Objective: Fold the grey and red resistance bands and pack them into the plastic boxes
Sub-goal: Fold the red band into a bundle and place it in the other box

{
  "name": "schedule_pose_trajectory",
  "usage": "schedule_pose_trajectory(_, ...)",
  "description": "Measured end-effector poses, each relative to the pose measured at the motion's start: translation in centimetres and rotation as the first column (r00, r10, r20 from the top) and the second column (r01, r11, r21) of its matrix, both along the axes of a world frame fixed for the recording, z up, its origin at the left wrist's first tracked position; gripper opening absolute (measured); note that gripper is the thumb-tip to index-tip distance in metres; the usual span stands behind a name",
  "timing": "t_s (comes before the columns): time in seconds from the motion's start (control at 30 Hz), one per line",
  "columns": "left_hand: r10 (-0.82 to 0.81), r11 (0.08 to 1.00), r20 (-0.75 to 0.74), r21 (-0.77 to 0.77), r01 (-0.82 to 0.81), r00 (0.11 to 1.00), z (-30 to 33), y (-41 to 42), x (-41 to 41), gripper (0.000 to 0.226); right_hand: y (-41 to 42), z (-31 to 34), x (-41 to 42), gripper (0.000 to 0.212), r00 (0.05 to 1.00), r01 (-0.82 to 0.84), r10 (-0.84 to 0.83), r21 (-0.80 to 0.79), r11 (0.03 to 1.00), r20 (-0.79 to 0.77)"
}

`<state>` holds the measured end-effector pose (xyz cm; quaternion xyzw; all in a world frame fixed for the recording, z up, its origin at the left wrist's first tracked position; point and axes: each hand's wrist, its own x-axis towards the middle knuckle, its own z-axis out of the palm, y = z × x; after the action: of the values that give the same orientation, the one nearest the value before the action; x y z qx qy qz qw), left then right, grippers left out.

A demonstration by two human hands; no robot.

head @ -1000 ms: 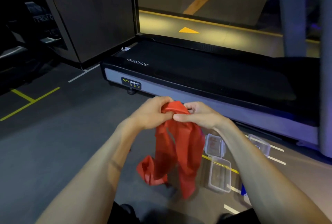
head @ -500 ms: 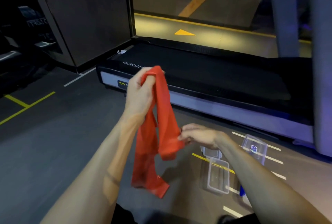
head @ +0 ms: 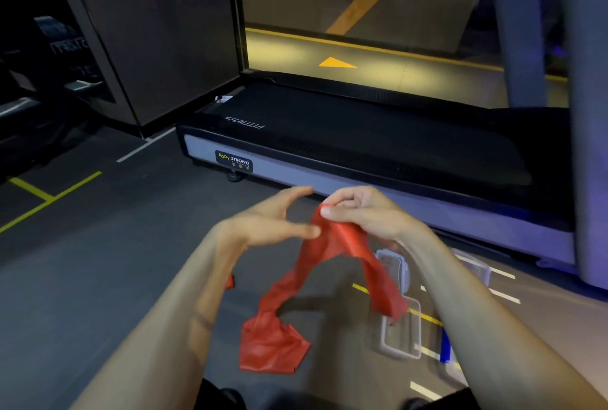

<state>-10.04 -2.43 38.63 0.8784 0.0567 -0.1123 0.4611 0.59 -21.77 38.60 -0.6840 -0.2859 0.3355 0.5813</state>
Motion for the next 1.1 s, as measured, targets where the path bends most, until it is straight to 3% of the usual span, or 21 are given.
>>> schedule_pose_trajectory(0.07,-0.039,0.97,0.087,-0.235,0.058,0.995,0.3,-1.0,0.5,0.08,0.4,-0.1,-0.4,0.014,0.998,-0.061,0.06,-0.024,0.998,-0.018)
schedule_pose_trajectory(0.2,-0.01,0.973,0.113,-0.229,0.036,0.993,0.0,-1.0,1.1,0.039,0.2,-0.2,-0.1,0.016,0.999,-0.006,0.005,-0.025,1.0,-0.04)
schedule_pose_trajectory(0.3,0.018,0.964,0.175,-0.263,0.029,0.984,0.2,-0.9,1.0,0.011,-0.7,-0.2,0.3,0.042,0.989,-0.053,0.04,-0.094,0.994,-0.139)
schedule_pose_trajectory(0.4,0.156,0.928,0.336,-0.373,-0.021,0.929,1.7,-1.3,0.5,0.005,-1.9,-0.8,1.0,0.058,0.972,-0.178,0.145,-0.177,0.968,-0.183)
schedule_pose_trajectory(0.47,0.373,0.843,0.366,-0.517,-0.147,0.853,2.6,-1.0,0.4,0.012,-2.7,-1.2,1.1,0.051,0.957,-0.276,0.239,-0.263,0.924,-0.167)
schedule_pose_trajectory(0.53,0.575,0.738,0.361,-0.616,-0.276,0.734,2.8,0.0,0.6,0.019,-3.5,-1.4,1.0,0.026,0.958,-0.286,0.259,-0.356,0.89,-0.122)
schedule_pose_trajectory(0.6,0.68,0.695,0.358,-0.593,-0.407,0.64,2.2,0.9,0.7,0.021,-4.0,-1.2,1.1,0.012,0.975,-0.216,0.188,-0.331,0.918,-0.116)
schedule_pose_trajectory(0.63,0.691,0.696,0.347,-0.555,-0.455,0.634,1.9,1.2,0.7,0.02,-4.2,-1.1,1.3,0.013,0.985,-0.154,0.125,-0.292,0.944,-0.116)
schedule_pose_trajectory(0.7,0.648,0.75,0.304,-0.413,-0.517,0.698,0.9,1.7,0.6,0.019,-4.4,-0.4,1.4,0.012,0.992,-0.046,0.018,-0.218,0.975,-0.128)
schedule_pose_trajectory(0.77,0.546,0.837,0.235,-0.11,-0.536,0.804,-0.5,2.5,0.5,0.016,-4.2,0.3,1.4,0.016,0.989,0.015,-0.038,-0.16,0.987,-0.144)
schedule_pose_trajectory(0.8,0.476,0.864,0.184,0.084,-0.496,0.86,-0.9,2.8,0.2,0.009,-4.0,0.6,1.2,0.021,0.988,0.031,-0.053,-0.157,0.987,-0.143)
schedule_pose_trajectory(0.87,0.29,0.889,0.15,0.324,-0.324,0.945,-0.9,2.4,-0.6,0.026,-3.2,1.2,0.7,0.021,0.989,0.04,-0.067,-0.197,0.98,-0.131)
schedule_pose_trajectory(1.0,-0.024,0.99,0.394,0.138,-0.034,0.919,1.3,-0.7,-1.7,0.04,-1.2,1.5,-0.3,0.028,0.993,0.038,-0.074,-0.34,0.94,-0.093)
schedule_pose_trajectory(1.1,-0.159,0.98,0.476,0.18,0.081,0.865,1.9,-2.7,-1.9,0.043,-0.4,1.6,-0.6,0.03,0.989,0.043,-0.093,-0.375,0.926,-0.116)
